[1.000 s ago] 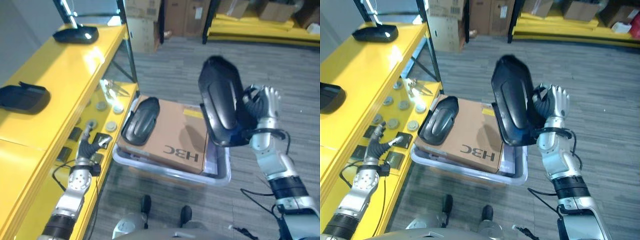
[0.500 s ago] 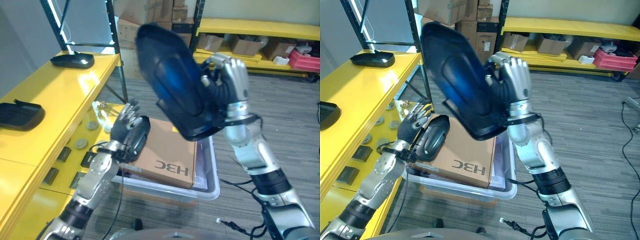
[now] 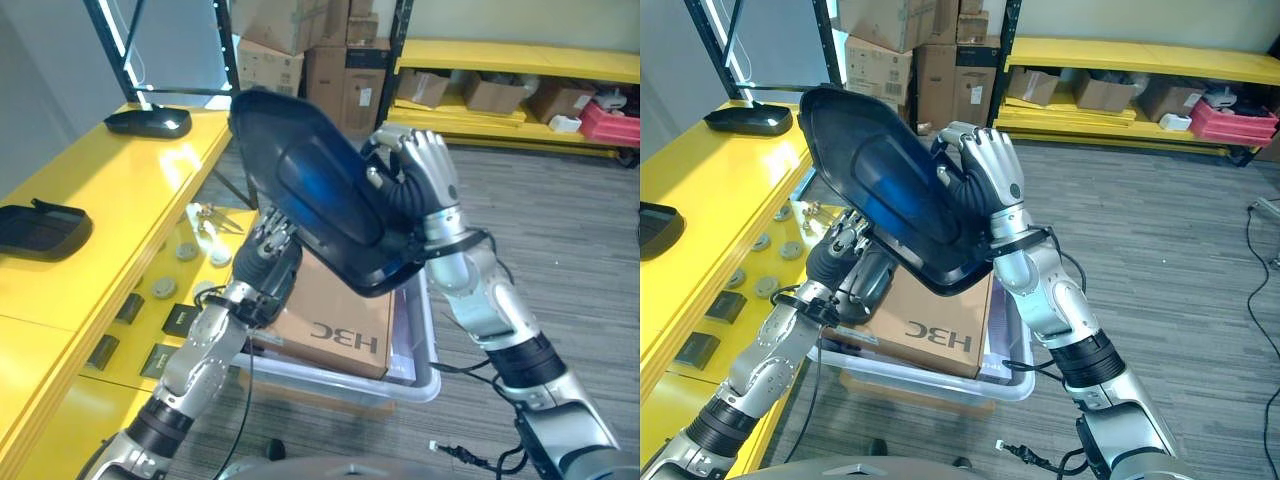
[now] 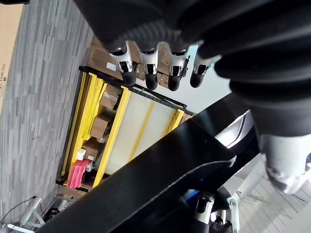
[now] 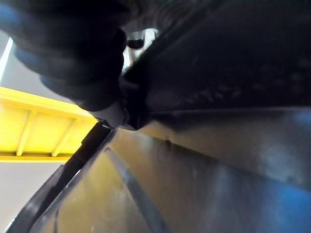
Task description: Move parts from the plastic box to the shelf.
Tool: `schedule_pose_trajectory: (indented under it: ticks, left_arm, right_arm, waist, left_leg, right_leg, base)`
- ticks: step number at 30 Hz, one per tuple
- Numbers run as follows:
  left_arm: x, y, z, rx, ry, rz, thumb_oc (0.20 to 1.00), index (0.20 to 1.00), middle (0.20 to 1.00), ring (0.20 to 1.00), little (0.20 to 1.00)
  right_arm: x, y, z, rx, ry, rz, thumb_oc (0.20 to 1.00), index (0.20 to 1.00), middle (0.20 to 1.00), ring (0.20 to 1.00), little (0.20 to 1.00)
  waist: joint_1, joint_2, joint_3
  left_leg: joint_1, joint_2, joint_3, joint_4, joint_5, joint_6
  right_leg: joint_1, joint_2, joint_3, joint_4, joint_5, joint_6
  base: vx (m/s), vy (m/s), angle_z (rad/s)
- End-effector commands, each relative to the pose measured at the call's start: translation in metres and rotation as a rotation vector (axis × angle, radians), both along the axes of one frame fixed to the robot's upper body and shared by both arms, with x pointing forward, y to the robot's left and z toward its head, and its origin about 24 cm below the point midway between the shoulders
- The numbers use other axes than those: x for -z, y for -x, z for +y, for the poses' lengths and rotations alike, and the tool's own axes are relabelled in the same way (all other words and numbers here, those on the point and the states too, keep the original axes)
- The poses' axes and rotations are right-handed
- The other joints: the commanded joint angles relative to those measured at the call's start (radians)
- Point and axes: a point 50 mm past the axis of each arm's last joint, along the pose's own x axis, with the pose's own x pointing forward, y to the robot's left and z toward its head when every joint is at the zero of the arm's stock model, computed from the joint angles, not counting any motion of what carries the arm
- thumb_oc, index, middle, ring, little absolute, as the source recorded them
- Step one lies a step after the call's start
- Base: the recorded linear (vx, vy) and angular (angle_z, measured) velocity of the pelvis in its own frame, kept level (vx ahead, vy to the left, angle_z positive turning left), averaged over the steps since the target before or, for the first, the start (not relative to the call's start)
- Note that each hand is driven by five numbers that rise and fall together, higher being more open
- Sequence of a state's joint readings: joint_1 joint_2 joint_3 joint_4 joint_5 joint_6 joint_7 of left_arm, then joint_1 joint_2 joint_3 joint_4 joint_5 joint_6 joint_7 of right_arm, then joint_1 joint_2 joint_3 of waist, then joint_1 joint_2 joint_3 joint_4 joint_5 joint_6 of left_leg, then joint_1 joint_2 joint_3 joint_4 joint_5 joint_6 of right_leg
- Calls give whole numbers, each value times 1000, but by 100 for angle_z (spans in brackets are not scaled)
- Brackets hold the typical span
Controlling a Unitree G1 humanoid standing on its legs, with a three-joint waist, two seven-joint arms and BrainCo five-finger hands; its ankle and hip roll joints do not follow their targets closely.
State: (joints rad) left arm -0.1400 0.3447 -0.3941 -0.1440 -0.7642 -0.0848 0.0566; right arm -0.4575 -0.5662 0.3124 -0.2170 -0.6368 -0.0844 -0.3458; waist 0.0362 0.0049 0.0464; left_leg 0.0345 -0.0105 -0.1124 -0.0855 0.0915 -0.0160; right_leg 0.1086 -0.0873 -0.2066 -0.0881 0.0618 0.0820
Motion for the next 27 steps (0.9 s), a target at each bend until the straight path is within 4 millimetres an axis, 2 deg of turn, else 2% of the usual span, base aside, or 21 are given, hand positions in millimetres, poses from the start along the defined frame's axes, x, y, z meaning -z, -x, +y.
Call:
schedule_pose_trajectory:
  ticks: [1,5,7,8,12,13,14,15,20,24,27]
  left_arm:
    - [-13,-4,3,3,-2,-78,1000,1000,1000,1000,1000]
    - [-14,-5,5,-5,-14,-88,1000,1000,1000,1000,1000]
    - [-17,-7,5,-5,-28,-108,1000,1000,1000,1000,1000]
    - [-18,-11,3,-5,-60,-124,1000,1000,1000,1000,1000]
    - [-24,-15,2,-7,-87,-152,1000,1000,1000,1000,1000]
    - [-29,-18,1,-11,-126,-189,391,391,391,391,391]
    - [-35,-20,0,-23,-124,-220,200,200,200,200,200]
    - [-36,-22,-3,-35,-106,-217,200,200,200,200,200]
    - [-38,-25,-3,-93,-74,-223,200,200,200,200,200]
    - [-37,-29,9,-188,3,-205,200,200,200,200,200]
    - [-36,-32,21,-272,26,-200,200,200,200,200,200]
  right_arm:
    - [-36,1,13,-67,37,-155,200,200,200,200,200]
    - [-36,4,20,-105,90,-150,200,200,200,200,200]
    - [-36,8,32,-190,144,-133,200,200,200,200,200]
    - [-34,13,45,-301,142,-79,200,200,200,200,200]
    - [-33,19,61,-420,170,-28,200,200,200,200,200]
    - [-33,24,68,-481,185,-6,200,200,200,200,200]
    - [-31,28,76,-546,175,26,200,200,200,200,200]
    - [-28,31,82,-622,114,92,200,200,200,200,200]
    - [-15,34,84,-700,-39,213,200,200,200,200,200]
    - [8,34,79,-712,-139,334,200,200,200,200,200]
    - [17,35,71,-703,-190,379,200,200,200,200,200]
  waist:
    - [14,-14,-39]
    - [16,-17,-39]
    - [18,-21,-41]
    - [19,-23,-42]
    - [21,-24,-44]
    - [22,-24,-44]
    - [23,-25,-42]
    - [24,-26,-42]
    - [19,-27,-34]
    - [8,-27,-27]
    - [0,-27,-25]
  left_leg:
    - [51,75,-20,-2,-100,-44]
    - [51,74,-19,-2,-100,-43]
    - [50,73,-18,-2,-100,-44]
    - [49,73,-18,-2,-98,-44]
    - [49,72,-19,-2,-97,-45]
    - [48,72,-20,-2,-96,-45]
    - [46,70,-20,-2,-95,-45]
    - [45,69,-19,-2,-94,-44]
    - [40,69,-18,-2,-91,-43]
    - [38,65,-9,-2,-92,-41]
    - [35,63,-6,-2,-94,-40]
  right_leg:
    - [42,-54,16,27,-111,58]
    - [42,-57,14,28,-111,59]
    - [41,-59,16,27,-108,60]
    - [41,-60,17,27,-106,60]
    - [42,-60,15,26,-105,60]
    - [41,-61,14,26,-105,60]
    - [40,-61,14,24,-102,60]
    - [40,-62,16,23,-101,59]
    - [34,-64,14,24,-98,60]
    - [24,-69,23,27,-94,63]
    - [19,-70,27,28,-93,66]
  base:
    - [0,0,0]
    - [0,0,0]
    - [0,0,0]
    - [0,0,0]
    - [0,0,0]
    - [0,0,0]
    - [0,0,0]
    - [0,0,0]
    - [0,0,0]
    - [-10,27,-1]
    - [-5,15,-3]
